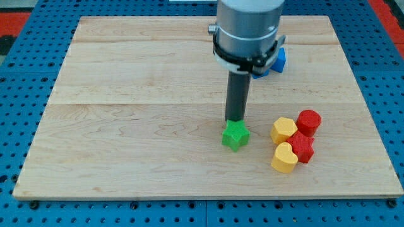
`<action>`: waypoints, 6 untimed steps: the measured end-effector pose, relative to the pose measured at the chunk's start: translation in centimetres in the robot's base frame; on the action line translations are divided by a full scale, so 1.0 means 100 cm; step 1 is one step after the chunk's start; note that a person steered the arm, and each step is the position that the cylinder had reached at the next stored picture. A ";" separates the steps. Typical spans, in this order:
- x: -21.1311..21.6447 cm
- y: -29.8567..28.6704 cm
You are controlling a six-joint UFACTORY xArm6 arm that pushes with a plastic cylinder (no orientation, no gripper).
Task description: Move the green circle to the left of the blue cube
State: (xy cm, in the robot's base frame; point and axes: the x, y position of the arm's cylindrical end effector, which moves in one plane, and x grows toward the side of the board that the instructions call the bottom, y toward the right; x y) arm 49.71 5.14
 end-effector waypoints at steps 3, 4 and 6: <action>-0.048 0.000; -0.116 0.000; -0.209 0.000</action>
State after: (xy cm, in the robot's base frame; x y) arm 28.83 5.14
